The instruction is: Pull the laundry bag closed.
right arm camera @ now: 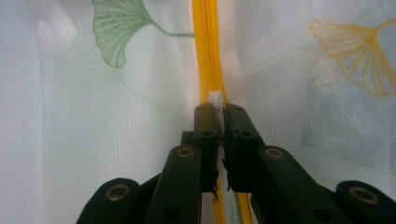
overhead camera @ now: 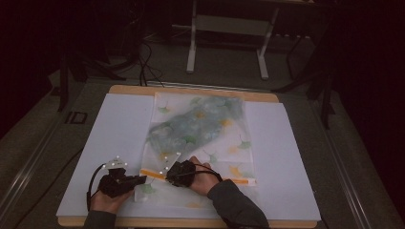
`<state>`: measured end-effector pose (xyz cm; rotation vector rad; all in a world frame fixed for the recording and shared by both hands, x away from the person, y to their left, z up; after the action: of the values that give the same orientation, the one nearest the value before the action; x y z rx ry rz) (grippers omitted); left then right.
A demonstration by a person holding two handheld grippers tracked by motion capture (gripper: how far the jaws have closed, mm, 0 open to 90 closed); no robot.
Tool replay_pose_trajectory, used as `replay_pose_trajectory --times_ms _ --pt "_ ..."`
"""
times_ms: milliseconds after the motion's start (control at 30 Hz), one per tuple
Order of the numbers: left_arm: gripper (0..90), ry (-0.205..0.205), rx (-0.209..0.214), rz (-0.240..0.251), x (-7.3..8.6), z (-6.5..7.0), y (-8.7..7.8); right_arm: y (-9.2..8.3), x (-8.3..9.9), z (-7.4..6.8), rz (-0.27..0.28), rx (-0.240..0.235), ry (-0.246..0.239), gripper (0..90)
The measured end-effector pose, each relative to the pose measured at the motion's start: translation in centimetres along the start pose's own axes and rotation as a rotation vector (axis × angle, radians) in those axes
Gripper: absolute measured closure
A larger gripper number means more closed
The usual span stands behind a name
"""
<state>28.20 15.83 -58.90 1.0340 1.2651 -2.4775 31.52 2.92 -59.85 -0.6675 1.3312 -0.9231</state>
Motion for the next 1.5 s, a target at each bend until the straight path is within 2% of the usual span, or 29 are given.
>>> replay_pose_trajectory --times_ms 200,1033,1200,1333,1500 --pt "88.3 -0.002 -0.001 0.001 0.0 -0.1 0.0 -0.4 0.6 0.1 -0.034 0.003 -0.01 84.7" --pt "88.3 0.0 -0.008 -0.007 0.2 -0.1 0.1 -1.8 2.7 0.5 -0.088 0.016 -0.008 84.7" --pt "88.3 0.0 -0.01 -0.007 0.2 -0.1 0.0 -1.9 2.9 0.5 -0.107 0.018 -0.025 84.7" --pt "88.3 -0.002 -0.012 -0.008 0.2 -0.2 0.0 -2.2 3.3 0.6 -0.123 0.016 -0.009 84.7" --pt "88.3 -0.003 -0.012 -0.009 0.2 -0.3 0.0 -2.5 3.7 0.7 -0.137 0.018 -0.013 84.7"
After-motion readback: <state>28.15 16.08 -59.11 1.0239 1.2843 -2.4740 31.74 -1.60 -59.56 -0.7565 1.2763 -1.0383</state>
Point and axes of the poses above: each handheld gripper's, and its own axes: y roughly forward along the jaws, x roughly out of its underside, z roughly to its right, the point moved 9 cm from there along y, roughly forward along the jaws, and after that the axes turned 4 degrees about -y, right-handed, at the moved point
